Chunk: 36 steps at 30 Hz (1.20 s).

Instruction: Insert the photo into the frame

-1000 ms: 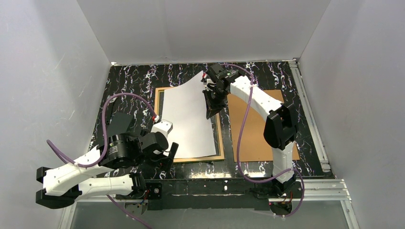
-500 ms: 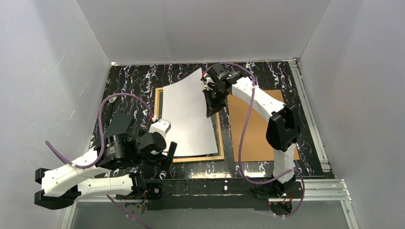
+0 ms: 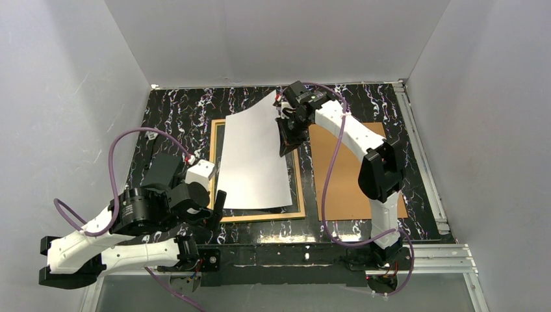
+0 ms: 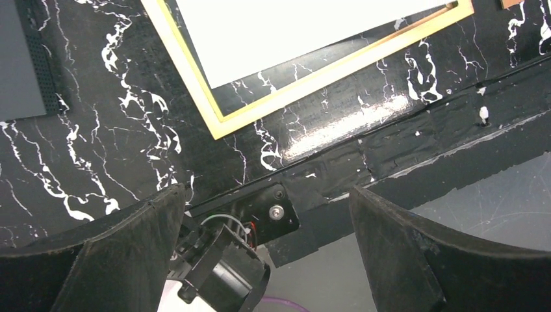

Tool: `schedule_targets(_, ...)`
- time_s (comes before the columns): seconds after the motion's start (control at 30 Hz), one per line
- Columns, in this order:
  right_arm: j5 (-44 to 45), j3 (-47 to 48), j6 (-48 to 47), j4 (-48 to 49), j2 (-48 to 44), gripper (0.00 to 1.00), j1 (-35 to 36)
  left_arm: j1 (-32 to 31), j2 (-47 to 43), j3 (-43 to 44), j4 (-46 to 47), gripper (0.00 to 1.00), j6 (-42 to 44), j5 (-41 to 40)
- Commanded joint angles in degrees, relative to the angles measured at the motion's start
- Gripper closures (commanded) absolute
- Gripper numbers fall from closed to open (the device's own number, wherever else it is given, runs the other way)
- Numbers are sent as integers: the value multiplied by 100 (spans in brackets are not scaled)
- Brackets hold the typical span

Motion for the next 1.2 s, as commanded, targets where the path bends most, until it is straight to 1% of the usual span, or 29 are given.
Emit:
schedule_targets(0.0,-348,431,-102,-331,185,99,-34,-30,73,225,-724,2,11,-467)
schedule_targets(0.13,-736,736,-223,-702,429,99,-35,-30,87,353,-811,2,93,-562)
schedule_targets(0.3,-988,760,-288,-791,458,99,-30,-29,90,418,-898,2,148,-646)
schedule_targets(0.6,-906,1144,-668,-1272,764,99,-88,-27,178,408,-936,2,144,-572)
schedule_targets(0.93,-1019,1291,-636,-1169,966,99,-124,-30,290,445,-970,2,162,-512)
schedule_targets(1.17,-1125,1771,-662,-1283,1277,99,-157,-30,286,430,-1016,2,139,-502)
